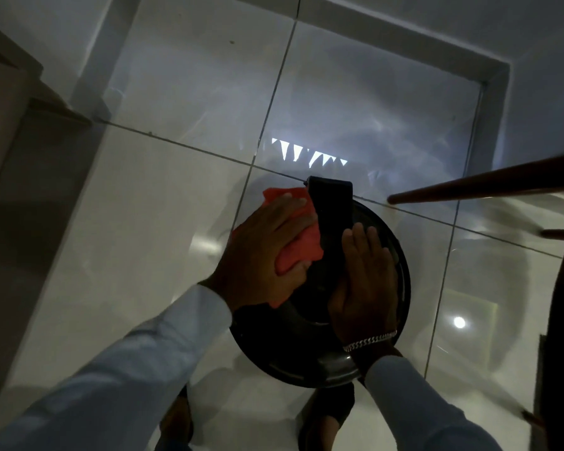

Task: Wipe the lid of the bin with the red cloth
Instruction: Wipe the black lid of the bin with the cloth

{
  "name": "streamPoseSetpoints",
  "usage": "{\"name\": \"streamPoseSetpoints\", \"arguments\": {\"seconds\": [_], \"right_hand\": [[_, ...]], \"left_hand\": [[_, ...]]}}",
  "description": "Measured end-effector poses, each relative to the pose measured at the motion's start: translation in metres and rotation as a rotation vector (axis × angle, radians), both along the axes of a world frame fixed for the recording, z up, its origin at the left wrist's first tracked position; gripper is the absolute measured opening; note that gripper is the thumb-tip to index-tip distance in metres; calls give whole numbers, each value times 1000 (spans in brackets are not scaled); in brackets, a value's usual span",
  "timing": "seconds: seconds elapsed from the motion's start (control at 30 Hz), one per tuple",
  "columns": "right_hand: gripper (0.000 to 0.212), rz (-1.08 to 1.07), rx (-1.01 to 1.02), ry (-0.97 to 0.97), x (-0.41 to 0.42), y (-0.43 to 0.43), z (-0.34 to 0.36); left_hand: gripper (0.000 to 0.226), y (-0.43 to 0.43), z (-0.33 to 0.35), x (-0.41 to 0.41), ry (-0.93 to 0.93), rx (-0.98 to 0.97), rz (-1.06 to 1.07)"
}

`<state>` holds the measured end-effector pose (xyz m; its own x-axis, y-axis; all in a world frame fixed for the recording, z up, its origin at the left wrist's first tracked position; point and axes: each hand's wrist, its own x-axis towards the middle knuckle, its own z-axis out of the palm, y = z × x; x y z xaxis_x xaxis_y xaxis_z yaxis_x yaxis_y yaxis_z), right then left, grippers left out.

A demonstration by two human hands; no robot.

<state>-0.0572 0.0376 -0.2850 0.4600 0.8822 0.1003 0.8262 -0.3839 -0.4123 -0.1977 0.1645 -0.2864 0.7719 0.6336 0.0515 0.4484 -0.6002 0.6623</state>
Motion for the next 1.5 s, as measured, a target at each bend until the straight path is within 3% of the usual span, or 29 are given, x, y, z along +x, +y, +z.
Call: {"name": "streamPoseSetpoints", "arguments": {"seconds": [0.2,0.4,0.53,0.77,0.97,1.03,1.13,1.2,1.23,1.3,1.37,1.43,1.5], "right_hand": [[50,-18,16,-20,-2,2,-3],[49,-20,40,-47,-3,2,-10],[47,-29,57,-39,0,0,-10],[47,-10,22,93,2,4,9],[39,-186,212,434,5,6,10],[36,-283,234,534,5,7,12],[33,-383,218,730,7,10,27],[30,-399,177,823,12,13,39],[28,-396,155,808,13,15,44],[29,-337,157,602,8,14,48],[40,-154,137,377,-10,10,48],[55,11,-58,167,-31,4,40],[62,67,-221,5,-45,-5,27]], "left_hand": [[61,-58,-20,-36,-134,27,277],[71,-172,-12,-18,-7,-12,641],[73,-181,-3,4,68,-90,788],[77,-94,5,6,183,111,341],[80,-76,5,37,280,147,173],[79,-89,9,34,200,113,126],[73,-96,27,22,-165,-133,13],[62,-79,36,8,-332,-263,147],[58,-66,37,-1,-334,-268,270],[54,-47,34,-20,-214,-237,397],[54,-44,22,-35,-69,-203,196],[55,-48,5,-43,34,-120,-32],[56,-47,-8,-44,64,-61,-66]]}}
